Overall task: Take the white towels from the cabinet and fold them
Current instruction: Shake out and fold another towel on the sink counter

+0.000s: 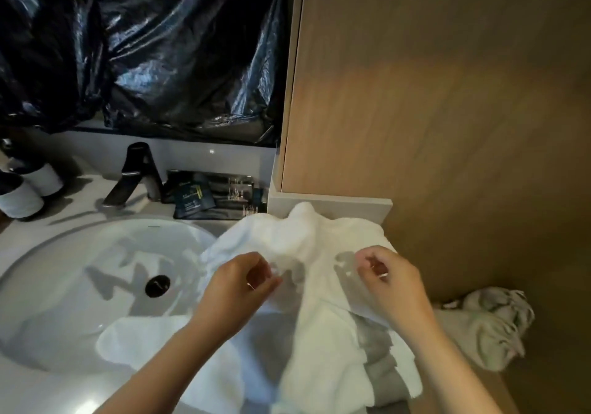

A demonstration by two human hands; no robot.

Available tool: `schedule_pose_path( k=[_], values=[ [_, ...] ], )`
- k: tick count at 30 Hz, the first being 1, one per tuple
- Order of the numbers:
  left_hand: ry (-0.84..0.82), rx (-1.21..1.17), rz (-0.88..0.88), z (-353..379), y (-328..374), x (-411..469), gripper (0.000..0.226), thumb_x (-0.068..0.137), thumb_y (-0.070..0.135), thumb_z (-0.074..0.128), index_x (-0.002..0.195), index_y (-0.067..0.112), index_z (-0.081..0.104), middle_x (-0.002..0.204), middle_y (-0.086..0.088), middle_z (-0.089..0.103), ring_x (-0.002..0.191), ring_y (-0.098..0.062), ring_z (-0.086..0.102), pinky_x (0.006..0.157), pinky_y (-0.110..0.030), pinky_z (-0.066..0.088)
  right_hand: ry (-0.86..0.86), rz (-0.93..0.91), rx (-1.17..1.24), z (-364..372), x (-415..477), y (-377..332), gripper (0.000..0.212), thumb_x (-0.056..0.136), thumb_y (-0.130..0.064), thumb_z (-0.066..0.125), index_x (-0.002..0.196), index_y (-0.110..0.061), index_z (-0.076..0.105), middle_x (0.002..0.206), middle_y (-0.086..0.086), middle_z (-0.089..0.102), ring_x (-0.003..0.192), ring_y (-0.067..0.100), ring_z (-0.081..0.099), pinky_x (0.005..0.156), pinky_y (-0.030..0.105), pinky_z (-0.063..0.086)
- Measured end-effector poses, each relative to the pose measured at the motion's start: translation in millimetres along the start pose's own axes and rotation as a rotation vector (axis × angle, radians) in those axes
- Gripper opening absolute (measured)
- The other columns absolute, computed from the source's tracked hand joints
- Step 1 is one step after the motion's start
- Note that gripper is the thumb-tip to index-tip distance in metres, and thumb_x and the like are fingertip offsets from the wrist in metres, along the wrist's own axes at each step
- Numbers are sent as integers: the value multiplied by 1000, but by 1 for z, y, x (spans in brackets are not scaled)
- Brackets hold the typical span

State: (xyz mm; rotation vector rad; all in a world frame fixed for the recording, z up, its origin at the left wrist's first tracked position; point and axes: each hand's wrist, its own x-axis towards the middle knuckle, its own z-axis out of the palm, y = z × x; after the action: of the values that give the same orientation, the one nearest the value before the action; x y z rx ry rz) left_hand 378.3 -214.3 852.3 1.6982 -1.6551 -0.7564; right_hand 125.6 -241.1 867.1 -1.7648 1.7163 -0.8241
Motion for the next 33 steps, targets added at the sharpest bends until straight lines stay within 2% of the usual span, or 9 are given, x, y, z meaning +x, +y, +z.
schedule_pose_path(
  k=[6, 10, 14, 20, 23, 25, 28, 30, 33],
  values=[
    [17, 74, -110, 2, -7, -16, 30, 72, 50, 76, 77, 27, 59, 78, 11, 61, 67, -3, 60, 61, -22, 50, -158, -39, 53, 28, -22, -4, 24, 91, -19, 63, 76, -38, 63, 78, -18, 66, 78, 5, 61, 67, 10, 45],
    [-24, 70, -152, 3, -6, -12, 14, 79, 28, 71, 68, 23, 64, 64, 10, 65, 63, -1, 60, 59, -20, 49, -222, -49, 113, 35, -24, -8, 20, 89, -23, 67, 83, -42, 67, 83, -21, 66, 81, 1, 61, 68, 8, 44],
    [16, -4, -102, -8, -4, -12, 17, 80, 18, 69, 65, 18, 63, 60, 4, 62, 57, -7, 56, 54, -18, 43, -247, -56, 151, 40, -27, -11, 14, 85, -20, 72, 92, -32, 74, 84, -22, 66, 80, 2, 61, 71, 11, 44],
    [82, -188, -38, -19, 7, -19, 16, 83, 13, 70, 69, 16, 63, 63, 3, 67, 62, -15, 67, 58, -24, 49, -336, -158, 146, 48, -30, -14, 31, 85, -24, 73, 112, -38, 68, 114, -26, 59, 93, 13, 61, 78, 18, 50],
    [65, -180, -23, -20, 8, -22, 15, 82, 14, 71, 69, 16, 63, 66, 4, 67, 61, -10, 65, 57, -18, 47, -321, -229, 60, 55, -26, -14, 14, 86, -21, 71, 98, -29, 71, 109, -20, 59, 100, 6, 58, 84, 23, 49],
    [39, -137, 14, -21, 9, -24, 13, 82, 14, 70, 74, 18, 62, 73, 7, 65, 67, -8, 64, 59, -16, 48, -308, -263, -5, 56, -22, -13, 4, 88, -20, 68, 87, -23, 70, 102, -14, 60, 100, 8, 56, 87, 31, 49],
    [-13, -34, 215, -29, 13, -21, 12, 84, 9, 70, 89, 18, 63, 92, 10, 58, 71, -9, 63, 64, -20, 51, -314, -322, -63, 57, -21, -14, 6, 91, -18, 61, 87, -19, 66, 98, -9, 59, 97, 11, 54, 86, 34, 47],
    [-106, 29, 357, -34, 17, -16, 19, 85, 2, 65, 97, 16, 67, 100, 9, 60, 69, -8, 63, 66, -20, 52, -298, -331, -44, 54, -23, -15, 8, 94, -19, 57, 90, -20, 64, 94, -8, 61, 90, 11, 55, 82, 34, 48],
    [-238, 119, 422, -34, 21, -8, 30, 87, 0, 56, 107, 17, 71, 117, 12, 63, 77, -10, 64, 71, -24, 52, -302, -271, 36, 45, -28, -16, 11, 98, -25, 53, 89, -27, 59, 81, -2, 64, 74, 17, 58, 72, 36, 51]
  ],
)
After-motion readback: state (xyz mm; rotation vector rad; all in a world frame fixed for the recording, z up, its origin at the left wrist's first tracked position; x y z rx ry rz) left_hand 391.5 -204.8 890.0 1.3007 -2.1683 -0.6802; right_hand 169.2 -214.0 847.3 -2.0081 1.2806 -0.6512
